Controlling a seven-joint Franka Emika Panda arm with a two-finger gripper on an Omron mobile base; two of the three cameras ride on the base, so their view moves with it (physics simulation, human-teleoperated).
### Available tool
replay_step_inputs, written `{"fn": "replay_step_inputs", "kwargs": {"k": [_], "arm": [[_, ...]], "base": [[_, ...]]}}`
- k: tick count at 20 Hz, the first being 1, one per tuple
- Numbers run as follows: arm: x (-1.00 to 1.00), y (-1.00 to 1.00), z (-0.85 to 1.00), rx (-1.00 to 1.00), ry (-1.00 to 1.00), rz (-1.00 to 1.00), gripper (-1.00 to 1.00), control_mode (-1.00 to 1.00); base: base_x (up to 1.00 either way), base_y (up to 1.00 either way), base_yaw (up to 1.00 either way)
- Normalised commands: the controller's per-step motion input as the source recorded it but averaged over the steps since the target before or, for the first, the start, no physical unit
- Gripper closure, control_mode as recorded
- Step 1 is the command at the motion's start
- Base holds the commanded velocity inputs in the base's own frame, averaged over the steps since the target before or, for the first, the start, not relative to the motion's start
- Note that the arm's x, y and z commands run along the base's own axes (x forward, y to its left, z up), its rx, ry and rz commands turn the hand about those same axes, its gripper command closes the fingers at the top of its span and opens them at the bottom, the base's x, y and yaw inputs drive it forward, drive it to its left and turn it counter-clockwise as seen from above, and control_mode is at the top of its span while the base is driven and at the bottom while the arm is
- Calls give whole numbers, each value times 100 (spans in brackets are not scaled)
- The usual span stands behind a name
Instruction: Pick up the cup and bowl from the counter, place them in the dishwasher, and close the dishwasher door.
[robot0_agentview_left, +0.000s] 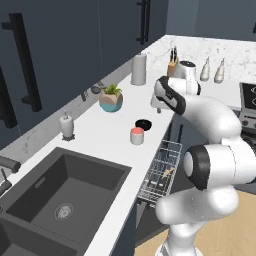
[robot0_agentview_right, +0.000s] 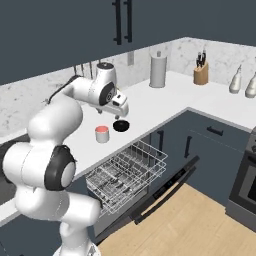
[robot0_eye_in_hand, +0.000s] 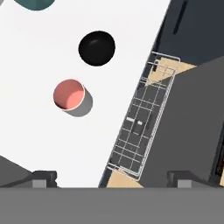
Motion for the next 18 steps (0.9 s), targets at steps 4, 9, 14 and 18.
{"fn": "replay_step_inputs", "kwargs": {"k": [4,9,14,18], "arm": [[74,3,-64,18,5,-3,-100,-100],[42,8,-49,15,0,-1,-100,-100],[17,18,-44,7,0,0,-100,-100],[20,32,-48,0,4,0,-100,-100]], "base": [[0,0,0],[0,0,0],[0,0,0],[0,0,0]]}}
